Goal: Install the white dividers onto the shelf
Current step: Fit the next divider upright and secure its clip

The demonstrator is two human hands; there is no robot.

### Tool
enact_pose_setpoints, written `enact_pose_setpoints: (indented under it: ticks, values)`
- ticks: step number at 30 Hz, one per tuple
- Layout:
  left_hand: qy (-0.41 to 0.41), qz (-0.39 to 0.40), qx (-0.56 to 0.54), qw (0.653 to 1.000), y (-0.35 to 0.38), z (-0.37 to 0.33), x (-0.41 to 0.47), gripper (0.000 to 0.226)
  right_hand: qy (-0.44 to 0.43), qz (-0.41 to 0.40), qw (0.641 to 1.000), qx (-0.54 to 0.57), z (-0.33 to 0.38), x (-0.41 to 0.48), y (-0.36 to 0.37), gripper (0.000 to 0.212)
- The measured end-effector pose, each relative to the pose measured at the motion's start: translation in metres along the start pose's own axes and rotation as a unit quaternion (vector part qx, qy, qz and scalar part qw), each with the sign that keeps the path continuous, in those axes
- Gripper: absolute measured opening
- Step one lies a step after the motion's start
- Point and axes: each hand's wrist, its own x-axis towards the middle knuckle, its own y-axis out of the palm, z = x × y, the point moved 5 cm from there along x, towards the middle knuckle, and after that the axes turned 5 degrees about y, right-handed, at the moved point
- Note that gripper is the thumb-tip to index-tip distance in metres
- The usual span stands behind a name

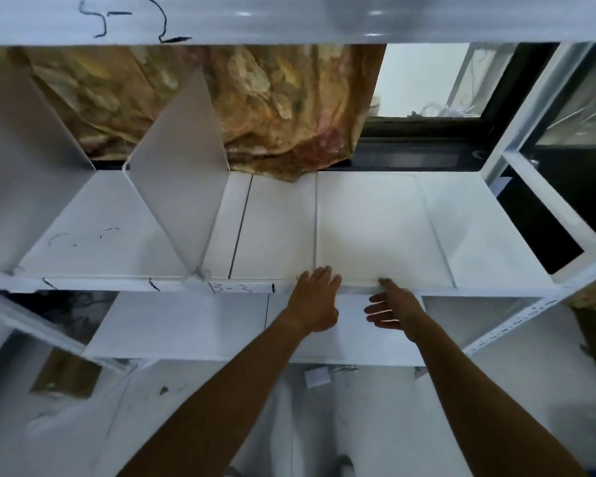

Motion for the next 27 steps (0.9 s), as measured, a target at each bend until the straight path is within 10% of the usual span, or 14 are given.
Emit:
enact_pose_setpoints:
  ticks: [14,27]
  values:
    - [-0.008,-0.044,-0.133,0.990,-0.016,0.006,-0.005,0.067,-0.161,-0.071,0.968,0.181,0.036,-0.035,0.001,0.030]
    - [-0.112,-0.125,-0.259,0.951,-0.070,0.029,-0.009,0.063,-0.257,-0.059,0.954,-0.143,0.155,-0.115,0.074,0.030]
